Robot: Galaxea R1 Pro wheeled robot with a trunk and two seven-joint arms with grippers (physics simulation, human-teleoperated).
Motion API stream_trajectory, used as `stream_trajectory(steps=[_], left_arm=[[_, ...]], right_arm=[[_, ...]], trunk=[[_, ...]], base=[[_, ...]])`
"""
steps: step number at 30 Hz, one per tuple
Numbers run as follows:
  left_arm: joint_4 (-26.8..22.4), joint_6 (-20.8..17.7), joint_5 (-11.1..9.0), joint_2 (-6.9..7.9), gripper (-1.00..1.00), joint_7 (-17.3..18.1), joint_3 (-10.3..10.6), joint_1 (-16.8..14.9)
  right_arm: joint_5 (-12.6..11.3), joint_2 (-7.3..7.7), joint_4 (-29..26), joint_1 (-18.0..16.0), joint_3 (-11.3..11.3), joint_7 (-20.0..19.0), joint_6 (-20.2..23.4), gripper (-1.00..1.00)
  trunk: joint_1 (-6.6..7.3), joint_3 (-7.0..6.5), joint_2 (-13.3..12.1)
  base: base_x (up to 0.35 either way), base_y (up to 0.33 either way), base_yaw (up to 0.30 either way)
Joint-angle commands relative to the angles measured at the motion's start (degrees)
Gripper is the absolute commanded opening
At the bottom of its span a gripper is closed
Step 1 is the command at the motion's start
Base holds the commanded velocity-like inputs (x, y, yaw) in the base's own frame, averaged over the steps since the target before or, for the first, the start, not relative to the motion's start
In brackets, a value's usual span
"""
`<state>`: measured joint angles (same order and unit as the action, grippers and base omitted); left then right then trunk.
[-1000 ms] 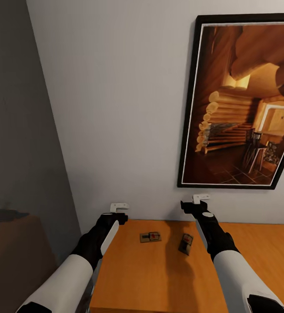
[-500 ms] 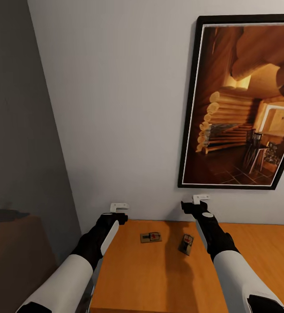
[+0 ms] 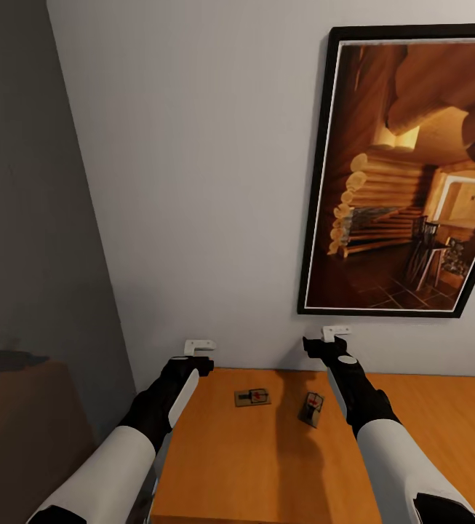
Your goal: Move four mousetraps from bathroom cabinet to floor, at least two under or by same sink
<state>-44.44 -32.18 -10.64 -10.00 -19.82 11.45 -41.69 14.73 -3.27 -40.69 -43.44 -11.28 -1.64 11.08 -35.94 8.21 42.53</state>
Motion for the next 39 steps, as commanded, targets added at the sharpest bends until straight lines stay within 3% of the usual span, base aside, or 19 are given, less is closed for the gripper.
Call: stream_trajectory(steps=[1,18,26,34,39], left_arm=[[-0.04,-0.16,-0.52,0.00,1.00,-0.46,0.15,-0.06],[-0.10,-0.22,-0.52,0.00,1.00,-0.49,0.22,-0.06],[-0.10,-0.19,-0.64,0.00,1.00,-0.48,0.28,-0.06],[-0.11,-0.18,-0.67,0.00,1.00,-0.49,0.27,-0.06],[-0.10,-0.19,-0.69,0.00,1.00,-0.49,0.29,-0.06]], right_arm=[[0.40,-0.07,-0.06,-0.69,-0.30,0.23,0.06,1.00],[0.48,0.05,0.63,-0.67,-0.32,0.17,0.06,1.00],[0.61,0.92,7.51,-0.53,-0.32,0.16,-0.44,1.00],[0.52,1.73,16.51,-0.51,-0.21,0.15,-8.04,1.00],[0.79,2.57,18.76,-0.51,-0.17,0.15,-10.36,1.00]], trunk=[[-0.61,0.09,0.04],[-0.61,0.09,0.04],[-0.61,0.09,0.04],[-0.61,0.09,0.04],[-0.61,0.09,0.04]], base=[[0.000,0.000,0.000],[0.000,0.000,0.000],[0.000,0.000,0.000],[0.000,0.000,0.000],[0.000,0.000,0.000]])
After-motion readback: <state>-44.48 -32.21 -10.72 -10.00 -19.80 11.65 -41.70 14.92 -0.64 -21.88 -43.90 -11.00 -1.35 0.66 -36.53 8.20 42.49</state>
